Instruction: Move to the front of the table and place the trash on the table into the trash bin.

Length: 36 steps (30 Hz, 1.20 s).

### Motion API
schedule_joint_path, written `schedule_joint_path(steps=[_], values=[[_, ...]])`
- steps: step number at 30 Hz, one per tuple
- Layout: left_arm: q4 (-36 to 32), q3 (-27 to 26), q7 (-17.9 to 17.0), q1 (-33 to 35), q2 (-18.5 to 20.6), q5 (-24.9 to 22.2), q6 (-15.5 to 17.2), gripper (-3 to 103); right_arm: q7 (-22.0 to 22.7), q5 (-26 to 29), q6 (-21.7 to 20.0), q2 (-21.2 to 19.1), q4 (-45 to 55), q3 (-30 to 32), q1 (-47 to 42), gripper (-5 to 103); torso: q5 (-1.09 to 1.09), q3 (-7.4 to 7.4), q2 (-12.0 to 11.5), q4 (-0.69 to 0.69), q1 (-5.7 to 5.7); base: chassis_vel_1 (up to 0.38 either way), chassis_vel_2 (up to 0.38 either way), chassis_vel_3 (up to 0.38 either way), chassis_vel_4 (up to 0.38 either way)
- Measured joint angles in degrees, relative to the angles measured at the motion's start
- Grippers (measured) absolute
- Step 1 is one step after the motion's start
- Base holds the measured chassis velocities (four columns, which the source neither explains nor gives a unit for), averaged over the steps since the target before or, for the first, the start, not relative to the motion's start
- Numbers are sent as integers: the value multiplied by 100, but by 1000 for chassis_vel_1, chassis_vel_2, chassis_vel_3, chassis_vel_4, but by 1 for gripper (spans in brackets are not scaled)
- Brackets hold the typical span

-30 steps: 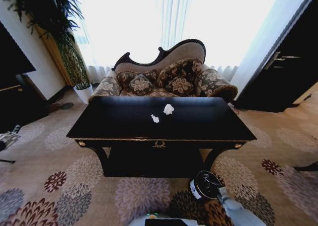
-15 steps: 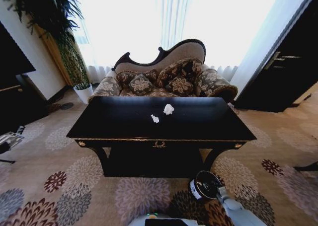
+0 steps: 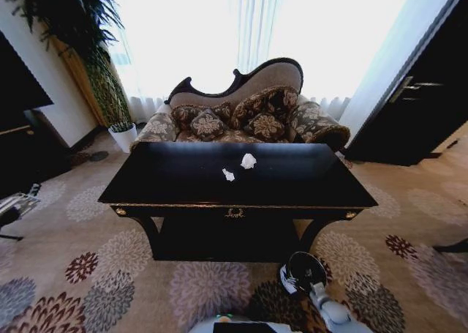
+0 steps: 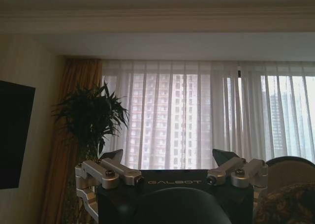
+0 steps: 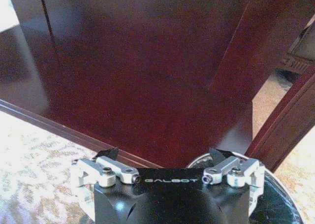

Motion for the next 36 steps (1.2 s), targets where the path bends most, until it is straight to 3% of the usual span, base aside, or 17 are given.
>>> schedule_joint_path(steps=[7,11,18,20,28,36], values=[[21,113,-2,-102,-16,12,0,100,-503,-122,-30,206,781,884,-615,100,-1,0,0,1,0,0,0,0,0],[6,267,-9,-153,-82,91,0,100,-890,241,-165,564,1739,1612,-1165,100,1,0,0,2,0,0,0,0,0],[12,353,-14,-210,-116,137,-1,100,-894,280,-187,992,2913,2419,-1716,100,1,0,0,2,0,0,0,0,0],[52,388,-15,-252,-109,146,-2,100,-697,309,-320,1092,3441,2712,-1866,100,-1,0,0,1,0,0,0,0,0],[119,447,-21,-319,-110,151,2,100,-590,571,-552,1052,4275,3312,-2171,100,2,0,0,2,0,0,0,0,0],[175,410,-23,-326,-140,158,-12,100,-1087,1279,-747,953,5128,4208,-2292,100,0,0,0,1,0,0,0,0,0]])
